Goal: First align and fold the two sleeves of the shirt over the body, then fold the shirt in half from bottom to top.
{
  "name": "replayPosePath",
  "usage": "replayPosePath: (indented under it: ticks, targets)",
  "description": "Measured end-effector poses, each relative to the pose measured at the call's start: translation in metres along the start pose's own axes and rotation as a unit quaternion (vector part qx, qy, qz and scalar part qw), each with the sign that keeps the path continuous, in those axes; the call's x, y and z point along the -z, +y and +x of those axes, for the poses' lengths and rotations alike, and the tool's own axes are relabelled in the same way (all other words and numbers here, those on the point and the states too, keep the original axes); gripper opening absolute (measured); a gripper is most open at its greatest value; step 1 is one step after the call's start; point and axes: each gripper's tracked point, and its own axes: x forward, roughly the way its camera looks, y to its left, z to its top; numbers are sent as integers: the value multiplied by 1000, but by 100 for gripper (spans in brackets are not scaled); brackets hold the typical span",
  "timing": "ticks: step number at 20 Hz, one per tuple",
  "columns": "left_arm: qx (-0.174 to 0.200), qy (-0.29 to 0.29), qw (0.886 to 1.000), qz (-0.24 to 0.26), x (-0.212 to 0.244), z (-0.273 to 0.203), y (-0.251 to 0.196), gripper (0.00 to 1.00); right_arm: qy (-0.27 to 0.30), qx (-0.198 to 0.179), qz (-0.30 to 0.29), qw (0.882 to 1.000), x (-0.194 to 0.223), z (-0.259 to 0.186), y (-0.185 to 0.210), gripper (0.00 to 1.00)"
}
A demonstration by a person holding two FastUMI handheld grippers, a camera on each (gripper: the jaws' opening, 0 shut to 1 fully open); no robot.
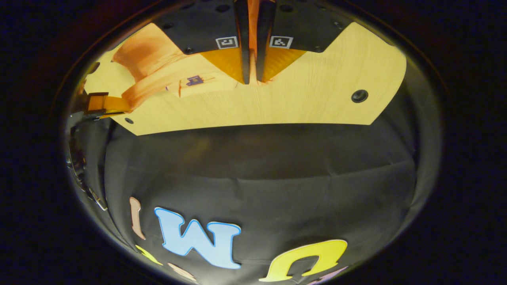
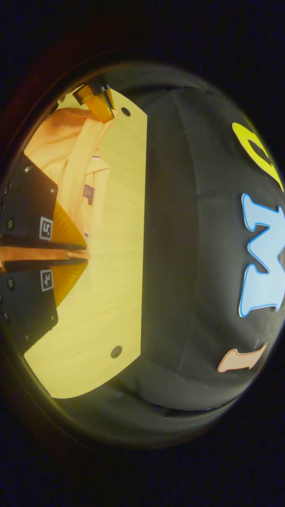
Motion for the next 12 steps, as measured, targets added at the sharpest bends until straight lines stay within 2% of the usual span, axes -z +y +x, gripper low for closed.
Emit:
replayPosePath:
  ticks: [1, 2, 3, 5, 6, 7, 8, 9, 12]
  targets:
    - [-2, 4, 1000, 0, 1, -3, 0, 17, 0, 2, -2, 1000, -1, -3, -1, 18]
    - [-3, 10, 1000, 1, 4, -7, -1, 14, -2, 1, -3, 1000, 0, -9, -1, 23]
    - [-3, 7, 1000, 1, 1, -12, -2, 30, -5, 1, -2, 1000, 0, -13, -1, 25]
    - [-4, -5, 1000, 3, -8, -23, -3, 41, -9, -3, 0, 1000, -1, -23, -1, 29]
    - [-5, -11, 1000, 4, -12, -30, -4, 47, -13, -4, 1, 1000, -2, -29, -2, 42]
    - [-4, -16, 1000, 5, -15, -36, -7, 60, -18, -8, 2, 1000, -4, -35, -2, 42]
    - [-8, -24, 1000, 7, -20, -43, -8, 63, -21, -13, 4, 1000, -4, -42, -1, 51]
    - [-11, -30, 999, 8, -25, -50, -9, 71, -27, -18, 6, 999, -7, -49, -2, 54]
    - [-18, -49, 999, 7, -37, -75, -19, 83, -49, -27, 2, 998, -14, -78, -4, 76]
